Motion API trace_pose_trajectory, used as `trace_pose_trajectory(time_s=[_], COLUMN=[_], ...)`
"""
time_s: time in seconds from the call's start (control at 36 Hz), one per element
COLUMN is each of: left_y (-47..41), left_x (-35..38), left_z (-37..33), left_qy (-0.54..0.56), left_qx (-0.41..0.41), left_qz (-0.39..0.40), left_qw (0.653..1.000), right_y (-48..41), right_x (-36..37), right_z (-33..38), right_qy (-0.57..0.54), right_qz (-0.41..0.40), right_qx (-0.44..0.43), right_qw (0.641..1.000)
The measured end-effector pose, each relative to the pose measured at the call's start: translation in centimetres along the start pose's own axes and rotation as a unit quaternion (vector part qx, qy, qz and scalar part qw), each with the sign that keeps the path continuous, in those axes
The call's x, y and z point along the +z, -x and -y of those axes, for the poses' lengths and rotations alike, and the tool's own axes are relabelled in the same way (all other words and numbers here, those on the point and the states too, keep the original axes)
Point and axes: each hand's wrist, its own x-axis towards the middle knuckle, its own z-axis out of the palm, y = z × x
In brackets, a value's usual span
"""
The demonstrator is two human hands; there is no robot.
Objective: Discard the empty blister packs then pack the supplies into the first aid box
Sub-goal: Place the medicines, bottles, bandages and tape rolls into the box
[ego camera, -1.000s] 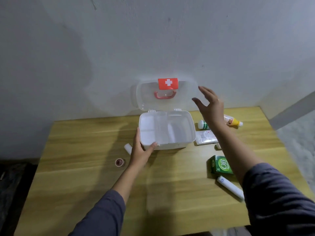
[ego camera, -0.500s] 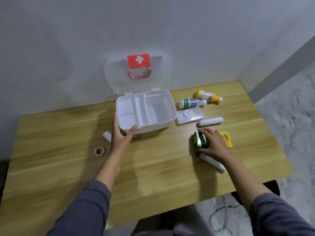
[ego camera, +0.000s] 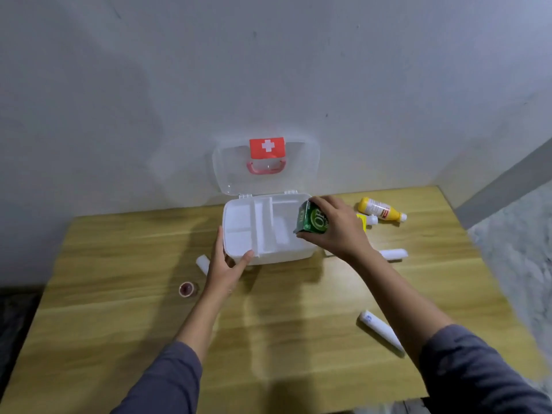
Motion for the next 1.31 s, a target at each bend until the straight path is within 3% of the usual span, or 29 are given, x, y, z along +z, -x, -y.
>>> trace_pose_trajectory(time_s=[0.25,0.67,1.0,1.31], left_y=[0.1,0.2,0.2,0.5], left_x=[-0.1,-0.2,-0.2,0.0], left_z=[-0.3,-0.3,-0.6,-1.0], left_qy=[-0.002,-0.006,0.004,0.023], left_qx=[-0.016,-0.013,-0.007,0.001], left_qz=[-0.013,-0.015,-0.013,-0.013], left_qw=[1.0,1.0,1.0,1.0], right_y=[-5.5,-5.6,-6.3,-5.0], right_x=[2.0,0.0,3.8,5.4], right_z=[1.2,-0.8,0.6,0.2], right_qy=[0.118,0.233,0.134,0.06], right_qz=[0.099,0.17,0.229,0.246], right_qx=[-0.08,-0.049,-0.085,-0.023], right_qw=[0.985,0.956,0.96,0.967])
